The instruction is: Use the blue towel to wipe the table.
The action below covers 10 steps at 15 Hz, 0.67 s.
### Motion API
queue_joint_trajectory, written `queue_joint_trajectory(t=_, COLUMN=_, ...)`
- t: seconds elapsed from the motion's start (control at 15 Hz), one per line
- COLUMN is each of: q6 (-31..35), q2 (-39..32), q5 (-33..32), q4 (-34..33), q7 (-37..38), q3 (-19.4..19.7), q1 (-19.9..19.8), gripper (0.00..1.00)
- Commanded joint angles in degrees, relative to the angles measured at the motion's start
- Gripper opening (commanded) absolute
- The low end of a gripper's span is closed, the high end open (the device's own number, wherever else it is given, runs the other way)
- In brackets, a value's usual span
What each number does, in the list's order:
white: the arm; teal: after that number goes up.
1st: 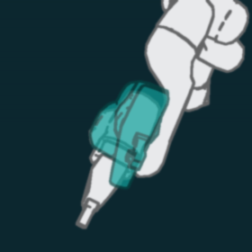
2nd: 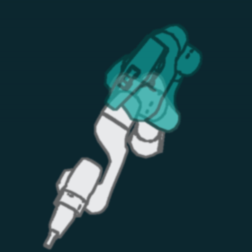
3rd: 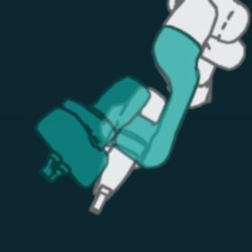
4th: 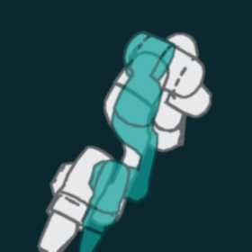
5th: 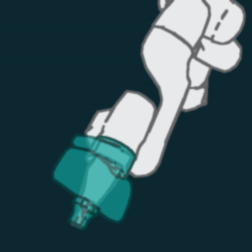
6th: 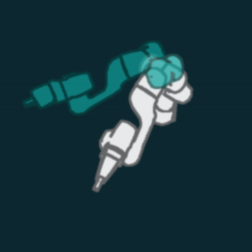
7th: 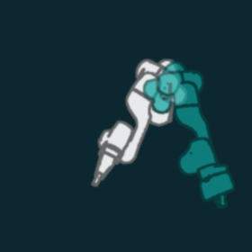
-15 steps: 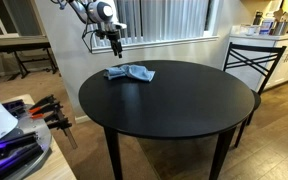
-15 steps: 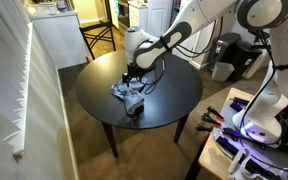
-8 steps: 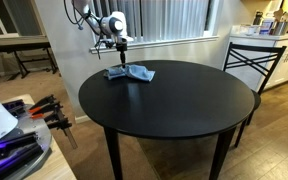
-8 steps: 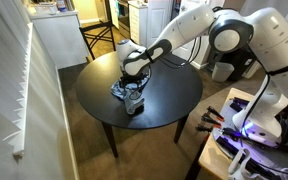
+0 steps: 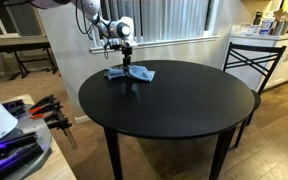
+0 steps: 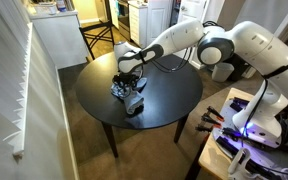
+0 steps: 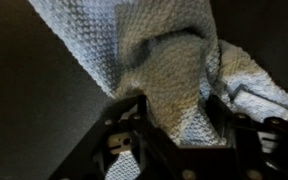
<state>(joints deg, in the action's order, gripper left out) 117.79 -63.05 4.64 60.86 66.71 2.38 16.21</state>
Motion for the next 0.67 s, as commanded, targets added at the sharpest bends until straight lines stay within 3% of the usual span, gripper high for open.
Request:
queue_joint_trajectory(t=0.0, q6=-3.3, q2=-3.5, q5=1.6, q4=-6.3, q7=4.7, q3=-1.0, q1=-1.2, gripper=0.34)
queue_joint_trajectory(t=0.33, q6=-6.5, q2=-7.6, q5=0.2, q4=-12.2, q7=11.3, q3=0.6, q1=-1.5, gripper=0.03)
queue_joint_trajectory(t=0.6, q6=-7.0, q2=-7.0, q5=2.4, q4=-12.6, q7=15.8, q3=0.9, q1=-4.8, gripper=0.03)
